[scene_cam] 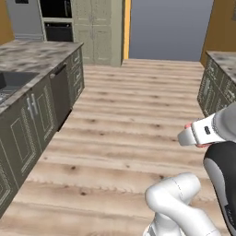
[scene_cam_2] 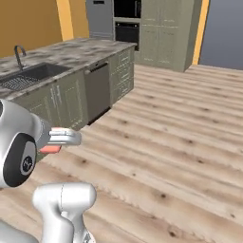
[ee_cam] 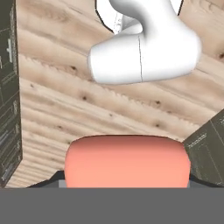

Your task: Locate and retrieve the bar soap and spray from the cabinet. Place them next to the sink.

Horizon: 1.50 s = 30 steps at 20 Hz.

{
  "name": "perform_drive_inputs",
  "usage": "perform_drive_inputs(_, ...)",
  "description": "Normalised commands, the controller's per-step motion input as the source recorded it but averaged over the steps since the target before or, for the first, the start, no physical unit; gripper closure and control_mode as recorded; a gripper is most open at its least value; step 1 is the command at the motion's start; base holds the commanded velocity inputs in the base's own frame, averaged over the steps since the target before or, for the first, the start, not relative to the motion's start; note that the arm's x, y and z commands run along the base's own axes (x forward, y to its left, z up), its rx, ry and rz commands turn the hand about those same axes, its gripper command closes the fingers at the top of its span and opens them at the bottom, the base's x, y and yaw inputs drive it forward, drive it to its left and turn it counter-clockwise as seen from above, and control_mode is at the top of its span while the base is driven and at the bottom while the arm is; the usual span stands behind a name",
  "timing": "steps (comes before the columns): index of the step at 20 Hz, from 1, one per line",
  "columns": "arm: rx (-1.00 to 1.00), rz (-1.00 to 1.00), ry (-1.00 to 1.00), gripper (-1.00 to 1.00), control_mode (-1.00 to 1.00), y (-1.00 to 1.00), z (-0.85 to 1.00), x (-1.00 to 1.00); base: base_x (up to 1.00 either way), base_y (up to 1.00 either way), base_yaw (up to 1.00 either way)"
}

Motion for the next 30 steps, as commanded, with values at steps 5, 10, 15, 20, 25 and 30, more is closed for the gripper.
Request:
perform_drive_inputs(5,0.0,0.0,0.0,1.0,1.0,0.0,0.0,0.0,-0.17,0.69,0.27)
perform_drive_inputs(10,0.0,0.0,0.0,1.0,1.0,0.0,0.0,0.0,0.0,0.8,0.21)
perform_drive_inputs(15,0.0,0.0,0.0,1.0,1.0,0.0,0.0,0.0,0.18,0.71,0.13)
perform_drive_inputs(20,0.0,0.0,0.0,1.0,1.0,0.0,0.0,0.0,0.59,0.27,0.22)
perform_drive_inputs(25,0.0,0.0,0.0,1.0,1.0,0.0,0.0,0.0,0.83,0.0,0.27)
perform_drive_inputs(30,0.0,0.0,0.0,1.0,1.0,0.0,0.0,0.0,0.64,0.1,0.2)
